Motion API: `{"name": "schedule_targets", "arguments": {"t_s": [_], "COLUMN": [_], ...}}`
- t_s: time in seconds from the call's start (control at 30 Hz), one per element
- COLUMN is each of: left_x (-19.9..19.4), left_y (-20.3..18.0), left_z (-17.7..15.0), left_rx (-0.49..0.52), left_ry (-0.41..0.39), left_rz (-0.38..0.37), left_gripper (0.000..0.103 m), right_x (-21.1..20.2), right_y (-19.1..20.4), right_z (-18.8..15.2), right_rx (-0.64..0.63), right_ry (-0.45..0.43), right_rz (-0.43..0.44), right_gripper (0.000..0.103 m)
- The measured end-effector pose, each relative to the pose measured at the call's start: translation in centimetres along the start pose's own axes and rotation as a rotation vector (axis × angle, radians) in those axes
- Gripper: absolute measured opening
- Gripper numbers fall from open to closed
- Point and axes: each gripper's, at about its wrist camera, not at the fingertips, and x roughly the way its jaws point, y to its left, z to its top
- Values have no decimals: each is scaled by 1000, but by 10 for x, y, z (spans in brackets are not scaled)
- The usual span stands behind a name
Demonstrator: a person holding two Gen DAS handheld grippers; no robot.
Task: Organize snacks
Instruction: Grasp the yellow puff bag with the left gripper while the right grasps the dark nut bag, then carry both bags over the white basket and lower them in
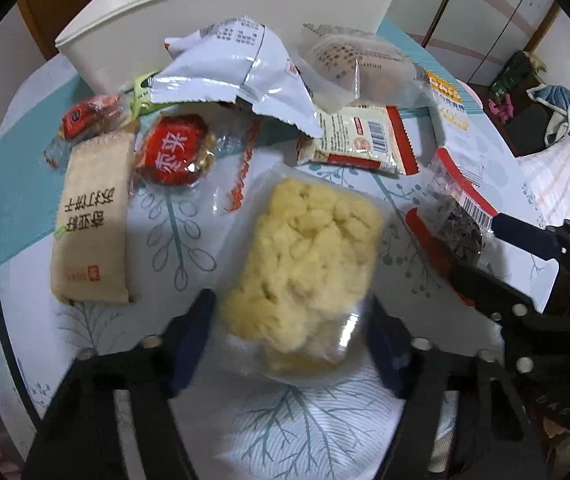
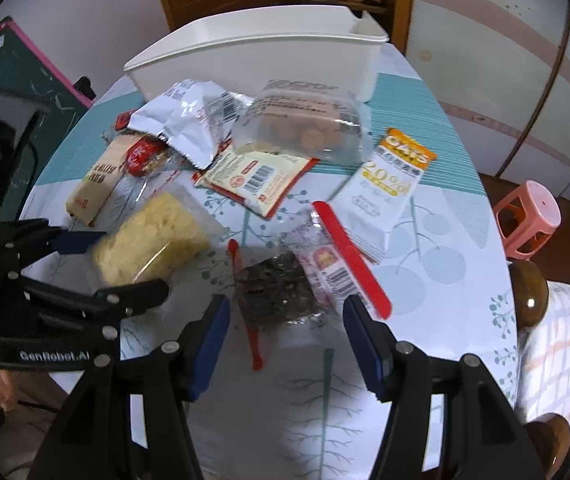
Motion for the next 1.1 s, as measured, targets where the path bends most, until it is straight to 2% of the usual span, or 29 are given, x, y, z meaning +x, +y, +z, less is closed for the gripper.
{"name": "schedule_targets", "arguments": {"t_s": [0.3, 0.37, 0.47, 0.73, 1.1], "left_x": [-2, -2, -8, -22, -85], "left_y": [1, 5, 5, 15, 16], "left_z": [-2, -1, -1, 0, 13], "left_rx": [-4, -3, -5, -34, -31], "left_ry": [-6, -6, -7, -38, -178], "left_rz": [-10, -12, -15, -12, 11], "left_gripper": [60, 59, 59, 58, 57], "right_x": [20, 19, 18, 8, -25], "right_y": [11, 12, 15, 9, 24], "right_z": [3, 3, 3, 5, 19], "right_rx": [-55, -65, -65, -13, -30], "right_ry": [24, 10, -3, -22, -106], "right_rz": [-55, -60, -63, 13, 70], "right_gripper": [58, 50, 45, 44, 44]}}
